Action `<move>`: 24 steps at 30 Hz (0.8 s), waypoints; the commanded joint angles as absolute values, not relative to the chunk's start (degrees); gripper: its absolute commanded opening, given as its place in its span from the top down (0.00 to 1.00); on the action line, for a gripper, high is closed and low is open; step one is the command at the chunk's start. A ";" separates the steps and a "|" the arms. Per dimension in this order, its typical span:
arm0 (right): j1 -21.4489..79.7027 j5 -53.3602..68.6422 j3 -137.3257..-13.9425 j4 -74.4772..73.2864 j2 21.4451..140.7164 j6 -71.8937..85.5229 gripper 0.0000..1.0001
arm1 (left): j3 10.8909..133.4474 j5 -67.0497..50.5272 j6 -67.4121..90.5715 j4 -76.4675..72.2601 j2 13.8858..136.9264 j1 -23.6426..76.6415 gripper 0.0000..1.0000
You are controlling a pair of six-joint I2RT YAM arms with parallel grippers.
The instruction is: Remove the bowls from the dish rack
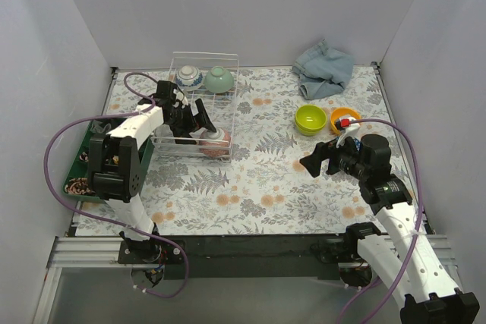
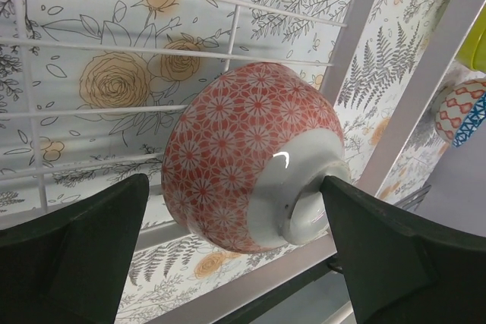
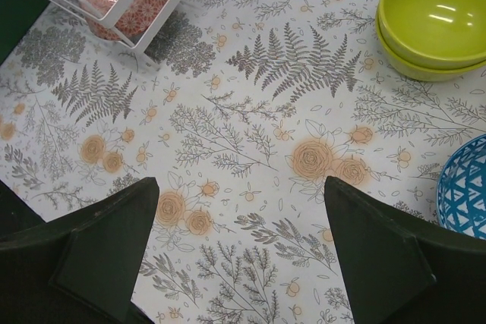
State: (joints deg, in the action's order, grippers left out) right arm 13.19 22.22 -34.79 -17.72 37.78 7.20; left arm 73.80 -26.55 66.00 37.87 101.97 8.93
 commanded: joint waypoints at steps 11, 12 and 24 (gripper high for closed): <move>13.45 22.41 -33.66 -17.14 37.44 6.94 0.02 | 68.29 -27.51 66.27 37.71 106.00 9.76 0.02; 13.45 22.41 -33.66 -17.05 37.44 6.94 0.02 | 68.03 -27.86 66.44 37.62 106.08 9.76 0.02; 13.45 22.15 -34.19 -16.96 38.14 7.38 0.03 | 71.80 -26.72 68.82 39.02 100.20 9.67 0.23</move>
State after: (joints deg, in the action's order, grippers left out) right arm 13.19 22.24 -33.58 -18.17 37.89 7.31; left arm 71.02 -31.75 69.41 33.28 102.52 8.62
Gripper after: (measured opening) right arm 0.973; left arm 0.839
